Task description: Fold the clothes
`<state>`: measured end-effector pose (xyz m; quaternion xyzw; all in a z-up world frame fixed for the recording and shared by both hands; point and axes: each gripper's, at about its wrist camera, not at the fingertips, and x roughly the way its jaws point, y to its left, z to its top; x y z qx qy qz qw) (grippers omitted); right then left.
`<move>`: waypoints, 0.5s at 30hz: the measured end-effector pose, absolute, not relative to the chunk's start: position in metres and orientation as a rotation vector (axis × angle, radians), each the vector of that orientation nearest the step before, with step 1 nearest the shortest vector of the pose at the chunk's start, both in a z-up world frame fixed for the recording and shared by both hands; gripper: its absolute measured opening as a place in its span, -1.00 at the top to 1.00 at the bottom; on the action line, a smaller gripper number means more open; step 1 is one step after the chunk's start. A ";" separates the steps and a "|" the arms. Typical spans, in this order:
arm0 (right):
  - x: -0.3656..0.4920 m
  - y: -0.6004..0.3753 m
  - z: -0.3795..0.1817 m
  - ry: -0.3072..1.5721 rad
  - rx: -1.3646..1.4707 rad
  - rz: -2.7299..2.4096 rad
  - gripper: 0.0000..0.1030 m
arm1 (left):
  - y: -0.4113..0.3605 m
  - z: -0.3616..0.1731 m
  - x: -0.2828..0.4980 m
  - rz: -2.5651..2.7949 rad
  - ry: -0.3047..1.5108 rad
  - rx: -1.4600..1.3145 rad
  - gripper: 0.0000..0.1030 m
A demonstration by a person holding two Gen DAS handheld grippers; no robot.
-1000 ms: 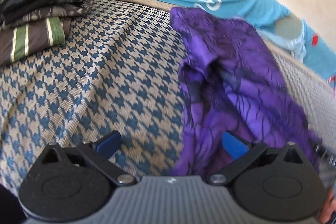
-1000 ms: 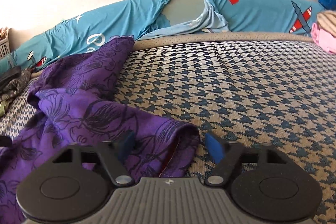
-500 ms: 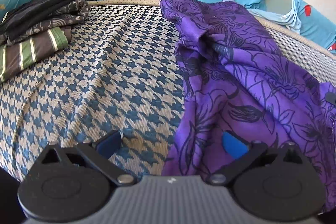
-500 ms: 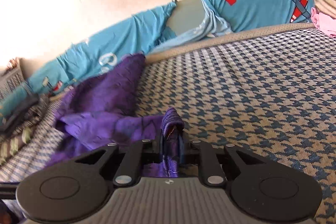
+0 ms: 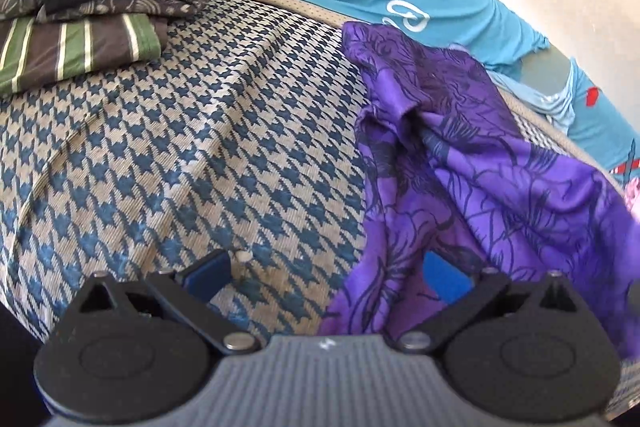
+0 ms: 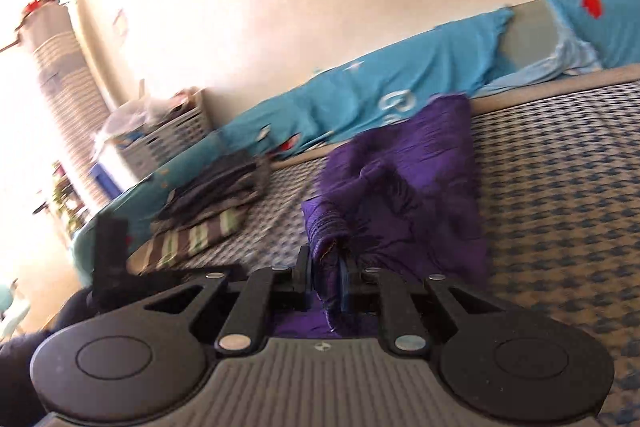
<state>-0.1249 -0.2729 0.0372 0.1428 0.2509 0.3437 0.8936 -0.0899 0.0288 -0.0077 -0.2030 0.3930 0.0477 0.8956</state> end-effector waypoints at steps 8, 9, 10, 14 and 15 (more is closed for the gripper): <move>-0.144 -0.216 0.022 0.587 0.216 0.905 0.73 | 0.060 -0.001 -0.101 0.163 0.762 -0.559 -1.00; -0.144 -0.210 0.019 0.596 0.205 0.919 0.73 | 0.064 -0.001 -0.103 0.172 0.758 -0.571 -1.00; -0.145 -0.204 0.016 0.605 0.194 0.934 0.73 | 0.067 0.000 -0.104 0.179 0.754 -0.578 -1.00; -0.148 -0.182 0.004 0.636 0.130 0.966 0.73 | 0.078 0.002 -0.110 0.197 0.741 -0.601 -1.00; -0.147 -0.179 0.002 0.641 0.121 0.971 0.73 | 0.079 0.003 -0.111 0.198 0.737 -0.604 -1.00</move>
